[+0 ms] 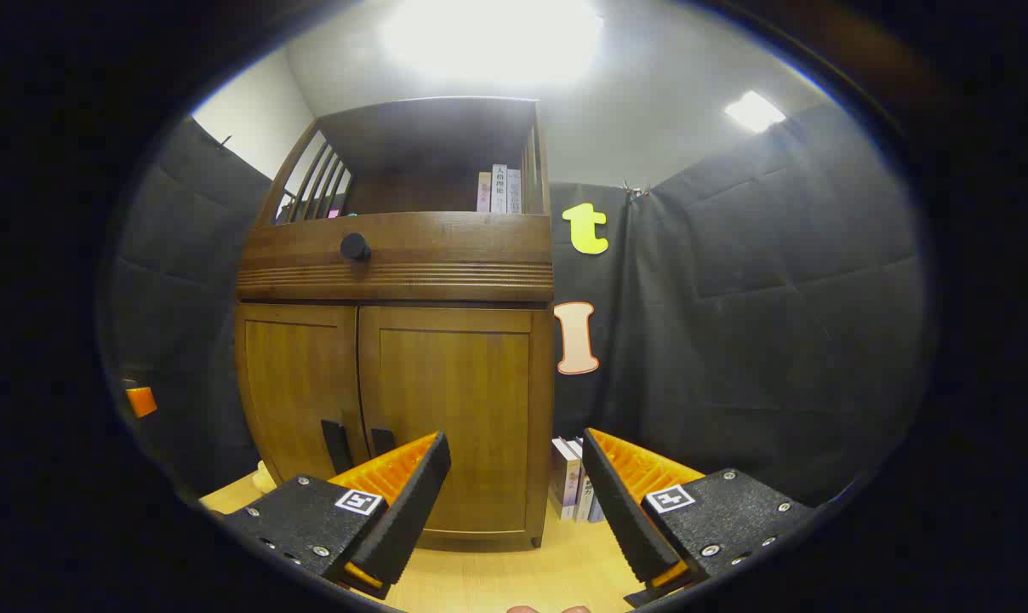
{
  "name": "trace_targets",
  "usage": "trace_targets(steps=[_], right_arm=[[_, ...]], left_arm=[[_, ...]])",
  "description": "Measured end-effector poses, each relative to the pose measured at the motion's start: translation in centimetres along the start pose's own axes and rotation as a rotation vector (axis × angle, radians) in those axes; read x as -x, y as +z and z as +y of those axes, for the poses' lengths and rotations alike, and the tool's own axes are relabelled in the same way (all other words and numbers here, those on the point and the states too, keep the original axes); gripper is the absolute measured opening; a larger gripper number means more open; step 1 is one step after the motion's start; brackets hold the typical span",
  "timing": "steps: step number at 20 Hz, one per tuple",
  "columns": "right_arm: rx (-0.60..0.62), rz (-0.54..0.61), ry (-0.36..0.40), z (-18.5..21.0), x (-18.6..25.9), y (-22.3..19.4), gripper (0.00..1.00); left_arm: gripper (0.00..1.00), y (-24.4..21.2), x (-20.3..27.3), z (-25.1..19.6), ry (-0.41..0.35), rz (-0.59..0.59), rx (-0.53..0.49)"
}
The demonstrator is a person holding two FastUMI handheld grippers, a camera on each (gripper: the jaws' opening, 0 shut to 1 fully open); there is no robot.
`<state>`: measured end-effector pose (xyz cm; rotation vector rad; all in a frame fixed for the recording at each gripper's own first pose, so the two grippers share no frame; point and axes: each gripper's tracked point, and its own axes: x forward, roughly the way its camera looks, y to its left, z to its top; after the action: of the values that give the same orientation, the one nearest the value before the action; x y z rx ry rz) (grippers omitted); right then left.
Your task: Open the right door of the double-door shoe cabinet with the right hand, and open the left door with the left hand.
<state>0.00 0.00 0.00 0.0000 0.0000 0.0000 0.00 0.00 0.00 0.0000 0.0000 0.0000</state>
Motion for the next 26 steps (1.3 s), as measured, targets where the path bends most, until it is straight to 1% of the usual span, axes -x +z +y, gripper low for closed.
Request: trace_targets(steps=[2,3,4,7,11,16,19,20,23,24,26], right_arm=[[0.003,0.000,0.002,-0.1,0.1,-0.1,0.96],[0.004,0.003,0.004,-0.1,0.3,-0.2,0.96],[0.003,0.008,0.007,-0.2,0.3,-0.4,0.96],[0.000,0.017,0.009,-0.5,0.8,-0.8,0.96],[-0.001,0.037,0.013,-0.8,1.3,-1.4,0.96],[-0.017,0.054,0.028,-0.4,1.4,-1.8,0.96],[-0.026,0.078,0.056,0.7,1.0,-2.2,0.96],[-0.031,0.080,0.063,1.0,0.8,-2.1,0.96],[-0.024,0.079,0.089,2.4,-0.2,-2.0,0.96],[-0.021,0.080,0.100,3.1,-0.7,-1.9,0.96],[-0.031,0.086,0.123,4.7,-1.9,-1.9,0.96]], left_arm=[[0.90,0.0,0.2,-0.4,-0.009,0.006,-0.026],[0.90,0.1,0.2,-0.5,-0.011,0.005,-0.036],[0.97,0.1,0.1,-0.6,-0.015,0.000,-0.040],[1.00,-0.3,-0.1,-0.6,-0.025,0.008,-0.032],[0.97,-0.6,0.1,-0.7,-0.028,0.028,-0.022],[0.97,-0.5,0.4,-0.7,-0.031,0.041,-0.027],[0.97,-0.7,0.4,-0.7,-0.029,0.045,-0.029],[1.00,-0.7,0.4,-0.7,-0.032,0.047,-0.030],[1.00,-0.8,0.6,-0.7,-0.023,0.071,-0.033],[0.97,-0.7,0.6,-0.7,-0.022,0.074,-0.032],[0.98,-0.9,0.6,-0.7,-0.017,0.087,-0.031]])
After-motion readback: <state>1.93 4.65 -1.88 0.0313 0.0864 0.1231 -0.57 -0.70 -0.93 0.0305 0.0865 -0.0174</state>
